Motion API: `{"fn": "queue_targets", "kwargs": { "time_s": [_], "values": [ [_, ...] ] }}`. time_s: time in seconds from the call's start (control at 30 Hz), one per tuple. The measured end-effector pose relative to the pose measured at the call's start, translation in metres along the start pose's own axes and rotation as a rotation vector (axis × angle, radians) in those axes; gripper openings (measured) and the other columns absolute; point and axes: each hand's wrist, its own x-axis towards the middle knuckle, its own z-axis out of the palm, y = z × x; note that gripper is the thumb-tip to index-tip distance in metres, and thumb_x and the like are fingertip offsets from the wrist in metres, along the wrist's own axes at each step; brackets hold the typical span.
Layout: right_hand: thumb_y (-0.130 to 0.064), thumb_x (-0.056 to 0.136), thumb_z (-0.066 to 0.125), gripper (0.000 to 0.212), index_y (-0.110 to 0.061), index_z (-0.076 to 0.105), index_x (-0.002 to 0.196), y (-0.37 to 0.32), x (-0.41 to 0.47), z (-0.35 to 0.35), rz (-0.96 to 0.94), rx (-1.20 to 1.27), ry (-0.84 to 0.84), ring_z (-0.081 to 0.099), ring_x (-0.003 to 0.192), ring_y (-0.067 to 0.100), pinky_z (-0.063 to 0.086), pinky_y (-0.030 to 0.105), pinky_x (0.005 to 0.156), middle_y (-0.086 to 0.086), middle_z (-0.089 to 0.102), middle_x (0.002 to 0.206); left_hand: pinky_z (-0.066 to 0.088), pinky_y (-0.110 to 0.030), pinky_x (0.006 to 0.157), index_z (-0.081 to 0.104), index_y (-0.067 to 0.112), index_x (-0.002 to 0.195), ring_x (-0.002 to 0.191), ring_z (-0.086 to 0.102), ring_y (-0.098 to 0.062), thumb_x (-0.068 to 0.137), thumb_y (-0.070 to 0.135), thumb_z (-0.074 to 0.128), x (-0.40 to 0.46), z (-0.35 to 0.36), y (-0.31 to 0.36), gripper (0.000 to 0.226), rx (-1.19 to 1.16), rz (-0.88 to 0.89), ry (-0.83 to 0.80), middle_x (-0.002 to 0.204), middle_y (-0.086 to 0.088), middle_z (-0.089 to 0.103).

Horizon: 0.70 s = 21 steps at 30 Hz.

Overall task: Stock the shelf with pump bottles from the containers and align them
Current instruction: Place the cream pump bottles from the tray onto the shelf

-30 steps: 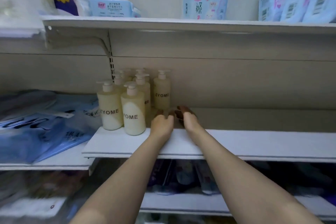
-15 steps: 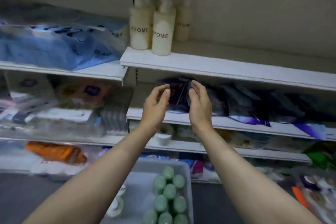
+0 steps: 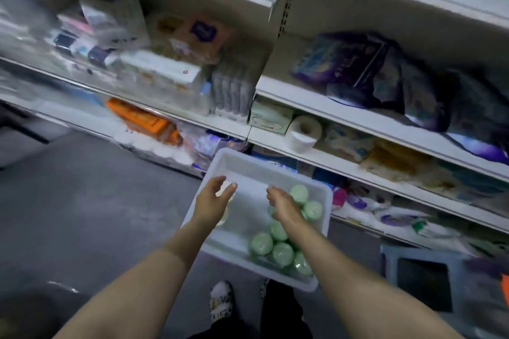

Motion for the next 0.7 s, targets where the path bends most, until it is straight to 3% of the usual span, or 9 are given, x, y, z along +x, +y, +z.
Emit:
{"fn": "queue_targets", "kwargs": {
  "time_s": [0.2, 0.37, 0.5, 0.6, 0.7],
  "values": [
    [-0.055, 0.097, 0.043, 0.057, -0.021, 0.052, 0.142, 0.027, 0.033, 0.014, 0.077, -0.055, -0.089, 0.048, 0.134, 0.021, 0.035, 0.048, 0.115, 0.002, 0.052, 0.148, 0.051, -0.050, 0.096, 0.057, 0.028, 0.133, 0.114, 0.057, -0.024, 0.080, 0.047, 0.076, 0.026, 0.003, -0.034, 0.059, 0.141, -0.096, 0.005, 0.129, -0.001, 0.060],
    [-0.053, 0.099, 0.043, 0.053, -0.020, 0.054, 0.140, 0.037, 0.062, 0.024, 0.095, -0.072, -0.121, 0.048, 0.134, 0.022, 0.035, 0.048, 0.115, 0.003, 0.053, 0.146, 0.042, -0.038, 0.106, 0.056, 0.026, 0.135, 0.123, 0.053, -0.023, 0.078, 0.039, 0.080, 0.054, 0.013, -0.046, 0.063, 0.238, -0.111, 0.011, 0.136, -0.001, 0.058],
    [-0.062, 0.087, 0.045, 0.064, -0.023, 0.055, 0.138, 0.044, 0.075, 0.027, 0.106, -0.053, -0.157, 0.050, 0.131, 0.018, 0.036, 0.047, 0.115, -0.002, 0.054, 0.144, 0.037, -0.028, 0.101, 0.061, 0.029, 0.129, 0.124, 0.051, -0.021, 0.077, 0.034, 0.082, 0.064, 0.018, -0.056, 0.057, 0.260, -0.117, -0.015, 0.137, 0.003, 0.056],
    [-0.054, 0.095, 0.047, 0.054, -0.021, 0.057, 0.137, 0.049, 0.083, 0.028, 0.111, -0.034, -0.160, 0.051, 0.127, 0.016, 0.037, 0.044, 0.114, -0.001, 0.056, 0.142, 0.033, -0.025, 0.103, 0.063, 0.032, 0.125, 0.129, 0.048, -0.019, 0.075, 0.027, 0.083, 0.066, 0.018, -0.062, 0.054, 0.254, -0.128, -0.015, 0.140, 0.005, 0.053],
    [-0.049, 0.100, 0.046, 0.048, -0.020, 0.058, 0.136, 0.052, 0.086, 0.026, 0.114, -0.017, -0.163, 0.052, 0.124, 0.016, 0.038, 0.042, 0.112, 0.001, 0.057, 0.141, 0.036, -0.025, 0.097, 0.065, 0.032, 0.121, 0.118, 0.053, -0.018, 0.076, 0.024, 0.083, 0.067, 0.016, -0.065, 0.049, 0.254, -0.107, -0.021, 0.123, 0.011, 0.057]
  ]
}}
